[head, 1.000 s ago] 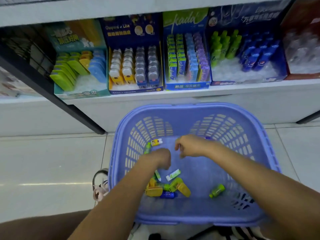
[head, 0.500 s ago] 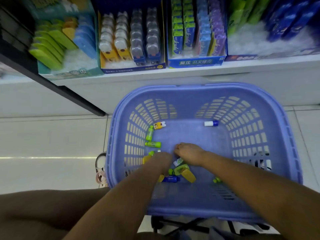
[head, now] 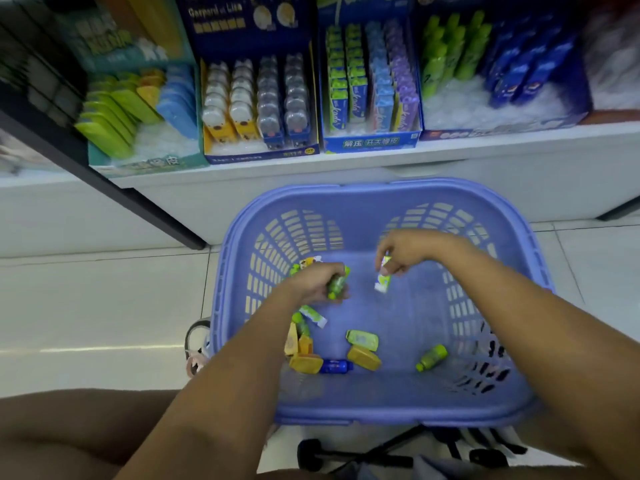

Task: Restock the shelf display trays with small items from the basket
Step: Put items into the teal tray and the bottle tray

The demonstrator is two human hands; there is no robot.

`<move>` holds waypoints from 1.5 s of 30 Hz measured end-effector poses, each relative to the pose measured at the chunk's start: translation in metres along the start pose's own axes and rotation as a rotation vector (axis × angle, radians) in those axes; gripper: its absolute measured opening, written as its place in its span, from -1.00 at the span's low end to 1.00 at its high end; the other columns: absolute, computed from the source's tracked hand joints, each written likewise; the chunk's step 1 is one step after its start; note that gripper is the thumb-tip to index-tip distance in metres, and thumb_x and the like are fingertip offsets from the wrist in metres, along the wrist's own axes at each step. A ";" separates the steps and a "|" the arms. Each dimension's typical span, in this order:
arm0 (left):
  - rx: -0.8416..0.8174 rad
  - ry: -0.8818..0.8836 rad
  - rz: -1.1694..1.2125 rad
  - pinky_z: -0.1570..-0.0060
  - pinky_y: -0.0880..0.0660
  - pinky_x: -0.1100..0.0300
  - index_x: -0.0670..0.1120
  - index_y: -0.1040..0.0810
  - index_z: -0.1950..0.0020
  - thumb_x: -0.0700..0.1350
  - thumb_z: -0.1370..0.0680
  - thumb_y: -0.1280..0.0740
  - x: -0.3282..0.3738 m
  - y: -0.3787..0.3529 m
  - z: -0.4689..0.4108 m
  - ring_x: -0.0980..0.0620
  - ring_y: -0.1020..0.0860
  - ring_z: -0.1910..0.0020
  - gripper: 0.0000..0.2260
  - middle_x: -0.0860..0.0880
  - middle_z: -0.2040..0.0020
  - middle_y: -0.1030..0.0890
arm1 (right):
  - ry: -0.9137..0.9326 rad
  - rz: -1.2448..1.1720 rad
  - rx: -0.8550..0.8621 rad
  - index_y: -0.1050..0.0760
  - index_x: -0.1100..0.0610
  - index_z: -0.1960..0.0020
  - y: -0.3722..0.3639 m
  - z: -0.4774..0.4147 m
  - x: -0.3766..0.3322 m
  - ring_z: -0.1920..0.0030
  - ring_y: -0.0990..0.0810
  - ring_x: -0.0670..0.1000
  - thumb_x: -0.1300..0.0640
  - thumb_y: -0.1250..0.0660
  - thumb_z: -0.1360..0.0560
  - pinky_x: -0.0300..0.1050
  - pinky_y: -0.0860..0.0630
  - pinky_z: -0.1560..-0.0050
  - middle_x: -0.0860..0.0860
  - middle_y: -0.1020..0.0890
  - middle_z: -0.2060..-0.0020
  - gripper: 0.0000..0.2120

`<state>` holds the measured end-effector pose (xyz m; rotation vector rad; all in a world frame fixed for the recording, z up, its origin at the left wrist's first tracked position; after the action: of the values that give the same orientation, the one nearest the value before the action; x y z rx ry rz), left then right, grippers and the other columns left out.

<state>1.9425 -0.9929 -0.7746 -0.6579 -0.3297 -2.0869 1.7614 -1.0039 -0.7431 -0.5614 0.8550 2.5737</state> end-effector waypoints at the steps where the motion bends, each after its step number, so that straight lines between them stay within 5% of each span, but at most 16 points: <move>1: -0.054 -0.007 0.111 0.30 -0.46 0.18 -0.11 -0.41 0.21 -0.18 -0.60 -0.15 0.011 0.000 0.005 0.03 -0.46 0.43 -0.81 -0.08 0.38 -0.45 | 0.032 -0.086 0.052 -0.56 0.27 -0.08 0.013 0.008 -0.006 0.51 -0.53 -0.20 0.27 -0.39 -0.46 -0.35 -0.45 0.40 0.07 -0.57 0.37 -0.80; 5: -0.237 -0.147 0.101 0.55 -0.25 0.36 -0.05 -0.42 0.19 -0.08 -0.60 -0.21 0.054 0.005 0.032 0.16 -0.32 0.55 -0.83 0.04 0.47 -0.39 | 0.200 -0.399 0.113 -0.53 0.27 -0.03 0.054 0.046 -0.040 0.31 -0.55 -0.03 0.33 -0.41 -0.43 -0.29 -0.52 0.26 0.19 -0.60 0.21 -0.81; 13: -0.371 -0.437 0.279 0.54 -0.21 0.36 -0.10 -0.46 0.11 -0.01 -0.47 -0.27 0.097 0.026 0.088 0.18 -0.24 0.53 -0.84 0.08 0.48 -0.32 | 0.430 -0.568 0.260 -0.58 0.23 -0.05 0.097 0.102 -0.096 0.23 -0.61 -0.04 0.30 -0.32 -0.50 -0.25 -0.58 0.06 0.14 -0.66 0.15 -0.86; 16: -0.272 -0.564 0.325 0.56 -0.18 0.38 -0.05 -0.63 0.27 -0.05 -0.46 -0.30 0.108 0.035 0.102 0.20 -0.23 0.56 -0.82 0.11 0.52 -0.29 | 0.486 -0.558 0.325 -0.59 0.20 0.02 0.103 0.113 -0.108 0.23 -0.63 0.01 0.32 -0.38 -0.45 -0.24 -0.60 0.12 0.14 -0.65 0.18 -0.88; 21: -0.124 -0.692 0.307 0.57 -0.19 0.39 -0.04 -0.60 0.37 -0.08 -0.42 -0.38 0.126 0.045 0.122 0.19 -0.24 0.56 -0.83 0.12 0.51 -0.30 | 0.562 -0.645 0.471 -0.62 0.14 0.06 0.111 0.123 -0.122 0.26 -0.62 -0.02 0.27 -0.45 -0.39 -0.25 -0.59 0.19 0.05 -0.65 0.23 -0.86; 24: 0.049 -0.810 0.310 0.54 -0.19 0.37 -0.05 -0.61 0.19 -0.17 -0.48 -0.40 0.137 0.045 0.127 0.17 -0.26 0.55 -0.95 0.12 0.51 -0.34 | 0.595 -0.838 0.538 -0.62 0.14 0.04 0.112 0.121 -0.129 0.26 -0.62 -0.07 0.16 -0.44 -0.37 -0.29 -0.57 0.18 0.07 -0.64 0.23 -0.83; 27: 0.248 -0.915 0.238 0.51 -0.22 0.34 -0.02 -0.64 0.14 -0.15 -0.47 -0.44 0.148 0.045 0.131 0.12 -0.27 0.49 -0.97 0.06 0.45 -0.39 | 0.543 -0.922 0.753 -0.55 0.24 -0.10 0.118 0.120 -0.129 0.30 -0.64 -0.10 0.30 -0.42 -0.41 -0.32 -0.58 0.22 0.15 -0.62 0.19 -0.74; 30: 0.296 -0.869 0.238 0.51 -0.29 0.32 -0.02 -0.58 0.15 -0.04 -0.52 -0.38 0.152 0.045 0.130 0.11 -0.34 0.46 -0.91 0.03 0.39 -0.44 | 0.420 -0.656 1.065 -0.57 0.10 -0.06 0.131 0.125 -0.122 0.26 -0.61 -0.11 0.29 -0.41 -0.43 -0.32 -0.50 0.23 0.13 -0.61 0.14 -0.77; 33: 0.156 -0.696 0.420 0.53 -0.30 0.30 -0.09 -0.54 0.11 0.07 -0.60 -0.22 0.151 0.043 0.125 0.11 -0.39 0.47 -0.74 0.04 0.41 -0.45 | 0.317 -0.257 1.204 -0.57 0.06 -0.14 0.143 0.123 -0.119 0.07 -0.56 0.02 0.30 -0.32 -0.47 -0.29 -0.43 0.05 0.10 -0.55 0.00 -0.71; 38: -0.055 -0.607 0.632 0.54 -0.30 0.31 -0.15 -0.48 0.08 0.05 -0.64 -0.04 0.148 0.042 0.127 0.11 -0.41 0.48 -0.65 -0.01 0.41 -0.46 | 0.372 -0.197 1.110 -0.57 0.13 -0.07 0.148 0.109 -0.117 0.11 -0.54 -0.06 0.33 -0.38 -0.44 -0.60 -0.36 0.19 0.03 -0.57 0.10 -0.76; 45: -0.038 -0.599 0.738 0.41 -0.43 0.28 -0.19 -0.50 0.01 0.01 -0.64 -0.11 0.149 0.042 0.128 0.08 -0.43 0.35 -0.70 -0.03 0.28 -0.50 | 0.394 -0.078 1.095 -0.59 0.11 -0.03 0.154 0.103 -0.122 0.13 -0.53 -0.12 0.28 -0.40 -0.44 -0.50 -0.34 0.19 -0.06 -0.60 0.10 -0.81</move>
<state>1.9508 -1.0589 -0.5857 -1.2134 -0.3121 -1.1712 1.7688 -1.0808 -0.5347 -0.6912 2.0650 1.5411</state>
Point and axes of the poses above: each hand's wrist, its own z-axis away from the middle knuckle, its own y-axis out of the back of the hand, x = y × z, the point moved 3 cm from there along -z, towards the middle knuckle
